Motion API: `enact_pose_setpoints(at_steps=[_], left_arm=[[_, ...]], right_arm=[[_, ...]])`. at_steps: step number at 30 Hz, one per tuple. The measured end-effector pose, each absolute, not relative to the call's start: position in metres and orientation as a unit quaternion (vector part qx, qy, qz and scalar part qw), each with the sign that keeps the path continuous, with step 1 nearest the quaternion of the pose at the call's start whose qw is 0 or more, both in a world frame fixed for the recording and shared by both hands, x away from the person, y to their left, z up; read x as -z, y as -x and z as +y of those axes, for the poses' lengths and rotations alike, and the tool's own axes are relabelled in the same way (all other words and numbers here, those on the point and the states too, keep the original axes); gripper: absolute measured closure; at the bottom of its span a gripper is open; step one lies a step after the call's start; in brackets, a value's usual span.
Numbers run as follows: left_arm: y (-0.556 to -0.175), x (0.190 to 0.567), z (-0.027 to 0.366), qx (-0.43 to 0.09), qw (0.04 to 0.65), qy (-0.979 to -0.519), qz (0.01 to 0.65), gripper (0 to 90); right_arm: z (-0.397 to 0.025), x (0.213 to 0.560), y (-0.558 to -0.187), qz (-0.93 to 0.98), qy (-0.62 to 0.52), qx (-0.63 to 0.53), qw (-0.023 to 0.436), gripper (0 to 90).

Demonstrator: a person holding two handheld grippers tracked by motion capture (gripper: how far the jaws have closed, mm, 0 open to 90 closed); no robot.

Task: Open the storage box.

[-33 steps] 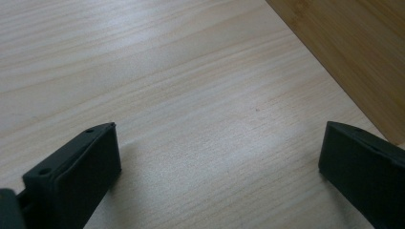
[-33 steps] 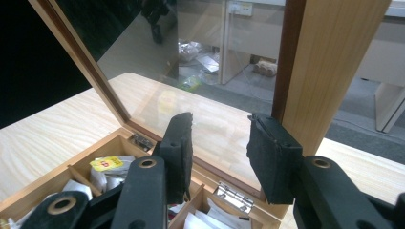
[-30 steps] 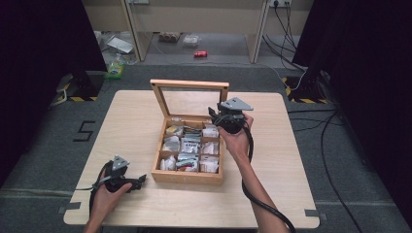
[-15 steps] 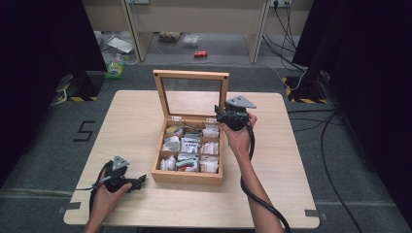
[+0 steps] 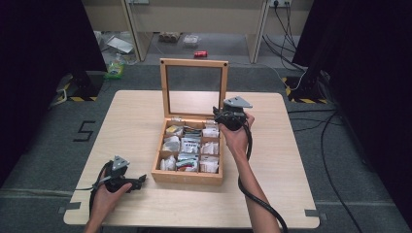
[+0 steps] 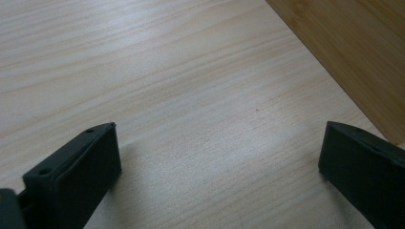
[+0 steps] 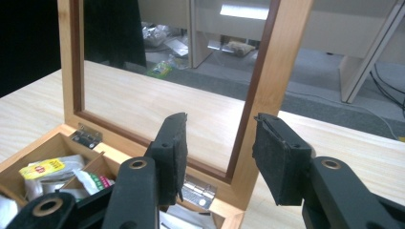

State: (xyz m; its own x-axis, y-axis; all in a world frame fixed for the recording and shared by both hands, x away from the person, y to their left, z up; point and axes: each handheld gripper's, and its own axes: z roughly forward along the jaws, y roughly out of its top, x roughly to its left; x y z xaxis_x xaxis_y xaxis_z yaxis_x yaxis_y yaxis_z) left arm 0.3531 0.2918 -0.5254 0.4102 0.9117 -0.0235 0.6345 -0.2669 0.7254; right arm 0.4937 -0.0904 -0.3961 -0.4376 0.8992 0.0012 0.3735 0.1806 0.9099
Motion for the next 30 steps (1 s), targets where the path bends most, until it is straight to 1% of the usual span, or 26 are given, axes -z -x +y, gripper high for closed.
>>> enact_pose_setpoints(at_steps=[12,23,30], left_arm=[[-0.353,0.525,0.292,-0.206,0.338,-0.769,0.503,0.0],[-0.353,0.525,0.292,-0.206,0.337,-0.769,0.502,0.1],[-0.353,0.525,0.292,-0.206,0.337,-0.769,0.502,0.1]], right_arm=[[-0.098,0.388,-0.485,0.719,-0.444,-0.461,0.272,54.0],[-0.099,0.398,-0.476,0.725,-0.445,-0.461,0.252,53.4],[-0.098,0.399,-0.469,0.729,-0.438,-0.467,0.243,52.9]])
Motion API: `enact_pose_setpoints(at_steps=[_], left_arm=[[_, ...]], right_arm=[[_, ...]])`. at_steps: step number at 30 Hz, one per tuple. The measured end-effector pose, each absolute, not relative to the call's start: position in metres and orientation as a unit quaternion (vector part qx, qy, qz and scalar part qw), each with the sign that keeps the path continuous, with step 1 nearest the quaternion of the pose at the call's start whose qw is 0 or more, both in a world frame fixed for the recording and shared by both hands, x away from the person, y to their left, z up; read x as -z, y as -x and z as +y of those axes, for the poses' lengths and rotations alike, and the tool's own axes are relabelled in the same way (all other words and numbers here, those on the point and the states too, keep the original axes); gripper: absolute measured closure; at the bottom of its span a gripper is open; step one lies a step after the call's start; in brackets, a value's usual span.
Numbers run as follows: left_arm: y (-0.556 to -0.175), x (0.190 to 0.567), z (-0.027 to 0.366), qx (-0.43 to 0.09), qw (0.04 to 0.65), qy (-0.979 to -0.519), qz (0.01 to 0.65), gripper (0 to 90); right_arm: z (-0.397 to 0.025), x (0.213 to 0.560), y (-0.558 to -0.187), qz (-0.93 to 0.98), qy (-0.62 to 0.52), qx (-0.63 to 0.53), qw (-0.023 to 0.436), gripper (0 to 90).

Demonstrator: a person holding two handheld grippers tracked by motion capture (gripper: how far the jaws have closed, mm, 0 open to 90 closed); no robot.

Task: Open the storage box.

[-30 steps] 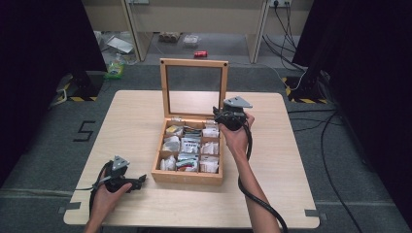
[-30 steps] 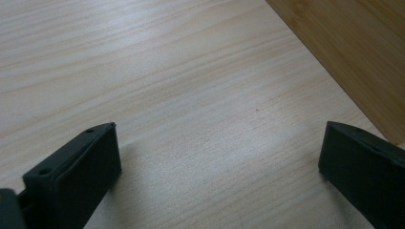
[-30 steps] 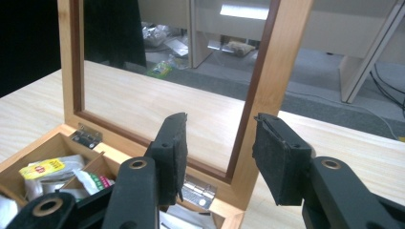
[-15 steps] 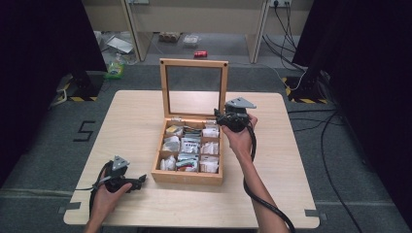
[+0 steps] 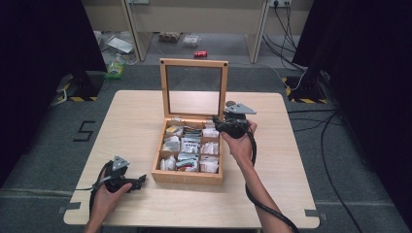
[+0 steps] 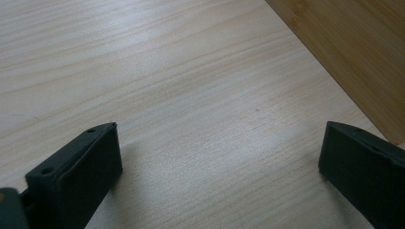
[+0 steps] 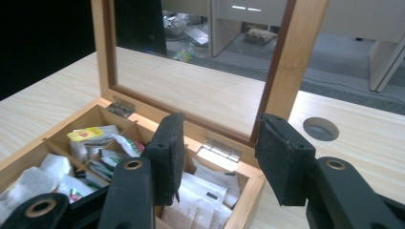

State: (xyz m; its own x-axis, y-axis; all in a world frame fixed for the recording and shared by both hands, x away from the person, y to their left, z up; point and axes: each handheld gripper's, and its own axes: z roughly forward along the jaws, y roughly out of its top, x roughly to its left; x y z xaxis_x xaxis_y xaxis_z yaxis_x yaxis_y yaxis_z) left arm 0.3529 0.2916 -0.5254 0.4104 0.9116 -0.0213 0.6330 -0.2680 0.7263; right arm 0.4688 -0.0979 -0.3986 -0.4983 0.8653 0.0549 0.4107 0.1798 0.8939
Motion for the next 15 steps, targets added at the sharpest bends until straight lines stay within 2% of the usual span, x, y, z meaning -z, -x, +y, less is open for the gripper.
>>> enact_pose_setpoints(at_steps=[15], left_arm=[[-0.353,0.525,0.292,-0.206,0.338,-0.769,0.502,0.1]], right_arm=[[-0.101,0.404,-0.449,0.737,-0.426,-0.478,0.217,52.8]])
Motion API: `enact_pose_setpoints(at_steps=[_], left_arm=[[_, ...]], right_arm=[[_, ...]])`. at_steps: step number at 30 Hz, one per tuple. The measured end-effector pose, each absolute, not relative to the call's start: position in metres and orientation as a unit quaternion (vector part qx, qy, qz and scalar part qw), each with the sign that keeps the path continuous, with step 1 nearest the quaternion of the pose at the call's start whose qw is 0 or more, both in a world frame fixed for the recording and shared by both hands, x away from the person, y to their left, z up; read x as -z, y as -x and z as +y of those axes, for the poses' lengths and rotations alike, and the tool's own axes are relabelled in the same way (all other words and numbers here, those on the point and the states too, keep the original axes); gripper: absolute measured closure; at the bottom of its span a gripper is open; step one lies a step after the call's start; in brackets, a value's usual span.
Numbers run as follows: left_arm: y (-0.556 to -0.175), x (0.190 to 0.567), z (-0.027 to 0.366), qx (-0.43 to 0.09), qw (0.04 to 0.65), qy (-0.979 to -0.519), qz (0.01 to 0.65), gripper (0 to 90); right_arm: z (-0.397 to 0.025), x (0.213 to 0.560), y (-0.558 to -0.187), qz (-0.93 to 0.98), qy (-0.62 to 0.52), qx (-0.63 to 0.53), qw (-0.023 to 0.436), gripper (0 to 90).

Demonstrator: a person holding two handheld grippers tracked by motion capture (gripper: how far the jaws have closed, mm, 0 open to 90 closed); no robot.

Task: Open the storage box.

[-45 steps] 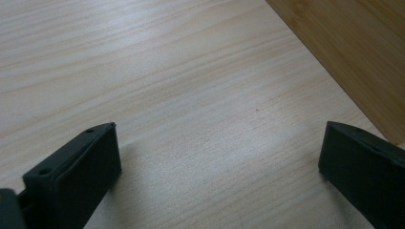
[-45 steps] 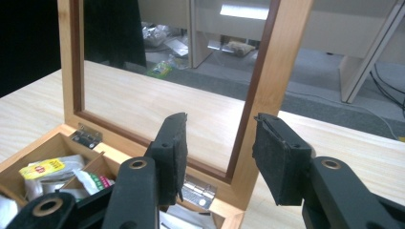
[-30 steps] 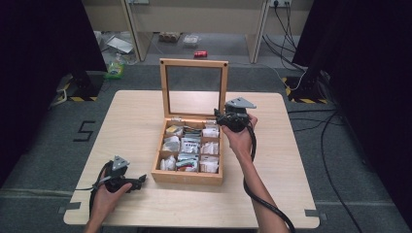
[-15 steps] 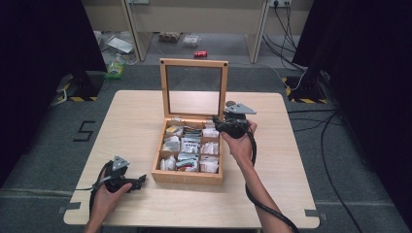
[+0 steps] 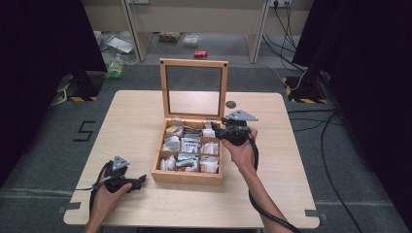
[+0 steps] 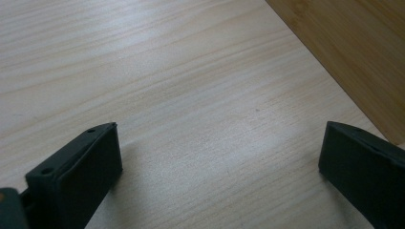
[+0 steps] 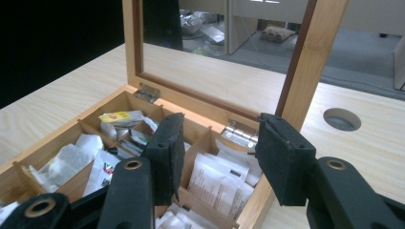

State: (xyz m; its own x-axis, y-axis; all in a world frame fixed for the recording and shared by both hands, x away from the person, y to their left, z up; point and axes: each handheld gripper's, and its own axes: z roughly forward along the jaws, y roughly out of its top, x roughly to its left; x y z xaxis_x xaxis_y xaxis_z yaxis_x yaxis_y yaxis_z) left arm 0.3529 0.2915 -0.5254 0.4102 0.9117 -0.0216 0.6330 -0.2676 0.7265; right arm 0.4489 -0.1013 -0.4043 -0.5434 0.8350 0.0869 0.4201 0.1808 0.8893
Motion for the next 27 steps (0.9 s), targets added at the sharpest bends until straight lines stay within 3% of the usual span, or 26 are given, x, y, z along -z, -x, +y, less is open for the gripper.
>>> enact_pose_setpoints(at_steps=[27], left_arm=[[-0.353,0.525,0.292,-0.206,0.337,-0.769,0.502,0.0]], right_arm=[[-0.113,0.424,-0.415,0.743,-0.41,-0.495,0.187,52.2]])
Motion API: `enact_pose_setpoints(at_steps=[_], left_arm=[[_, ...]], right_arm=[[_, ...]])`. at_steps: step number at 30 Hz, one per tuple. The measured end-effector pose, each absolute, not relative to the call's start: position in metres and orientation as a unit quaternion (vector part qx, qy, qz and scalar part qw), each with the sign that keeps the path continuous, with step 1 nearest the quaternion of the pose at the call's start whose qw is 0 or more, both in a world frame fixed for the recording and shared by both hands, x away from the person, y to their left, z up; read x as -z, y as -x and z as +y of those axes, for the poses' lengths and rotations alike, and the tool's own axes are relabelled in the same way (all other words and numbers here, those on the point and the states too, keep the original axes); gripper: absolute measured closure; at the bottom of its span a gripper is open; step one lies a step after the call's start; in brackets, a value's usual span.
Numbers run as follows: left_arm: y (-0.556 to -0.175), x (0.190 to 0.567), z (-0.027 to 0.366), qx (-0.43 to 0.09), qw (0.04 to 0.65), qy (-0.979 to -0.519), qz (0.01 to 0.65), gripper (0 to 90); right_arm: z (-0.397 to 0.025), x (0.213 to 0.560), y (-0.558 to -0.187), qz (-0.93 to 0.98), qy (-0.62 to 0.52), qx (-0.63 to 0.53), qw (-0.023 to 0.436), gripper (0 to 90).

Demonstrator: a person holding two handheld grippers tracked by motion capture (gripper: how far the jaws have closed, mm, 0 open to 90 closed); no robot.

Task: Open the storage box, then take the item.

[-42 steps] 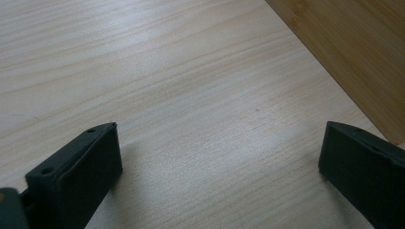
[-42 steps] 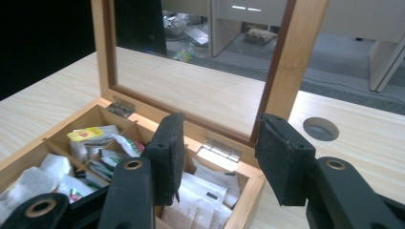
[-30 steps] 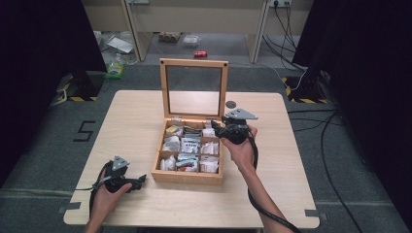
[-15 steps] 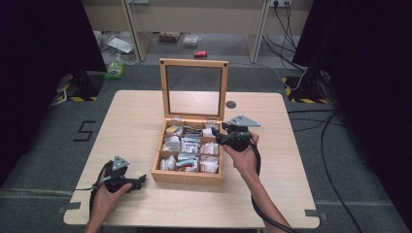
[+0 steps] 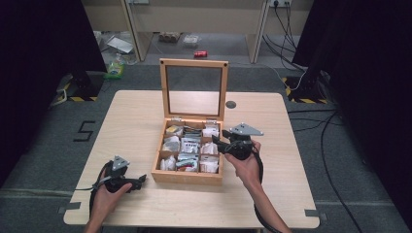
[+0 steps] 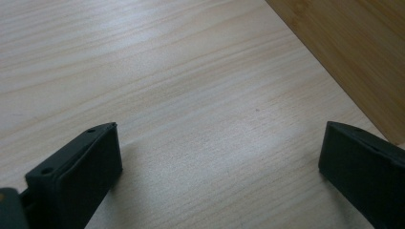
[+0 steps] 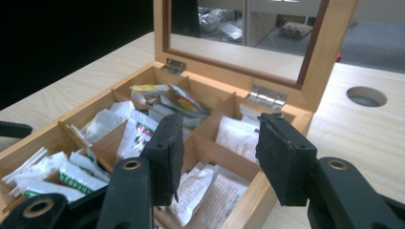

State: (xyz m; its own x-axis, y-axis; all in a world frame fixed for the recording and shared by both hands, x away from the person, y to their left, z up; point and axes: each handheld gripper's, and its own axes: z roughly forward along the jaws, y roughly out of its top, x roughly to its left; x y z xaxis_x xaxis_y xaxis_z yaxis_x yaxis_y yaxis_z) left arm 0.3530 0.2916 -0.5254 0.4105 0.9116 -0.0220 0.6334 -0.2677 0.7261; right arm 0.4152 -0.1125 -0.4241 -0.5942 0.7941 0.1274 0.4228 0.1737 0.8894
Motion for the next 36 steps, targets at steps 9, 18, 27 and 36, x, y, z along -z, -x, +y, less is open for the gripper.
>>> enact_pose_setpoints(at_steps=[9,18,27,36], left_arm=[[-0.353,0.525,0.292,-0.206,0.338,-0.769,0.502,0.1],[-0.353,0.525,0.292,-0.206,0.338,-0.769,0.502,0.0],[-0.353,0.525,0.292,-0.205,0.337,-0.769,0.503,0.0],[-0.353,0.525,0.292,-0.204,0.338,-0.77,0.502,0.0]], right_arm=[[-0.108,0.433,-0.41,0.753,-0.4,-0.489,0.183,51.9],[-0.103,0.438,-0.408,0.763,-0.395,-0.484,0.167,51.4],[-0.106,0.45,-0.41,0.77,-0.41,-0.464,0.156,50.4],[-0.106,0.45,-0.409,0.768,-0.413,-0.463,0.157,50.0]])
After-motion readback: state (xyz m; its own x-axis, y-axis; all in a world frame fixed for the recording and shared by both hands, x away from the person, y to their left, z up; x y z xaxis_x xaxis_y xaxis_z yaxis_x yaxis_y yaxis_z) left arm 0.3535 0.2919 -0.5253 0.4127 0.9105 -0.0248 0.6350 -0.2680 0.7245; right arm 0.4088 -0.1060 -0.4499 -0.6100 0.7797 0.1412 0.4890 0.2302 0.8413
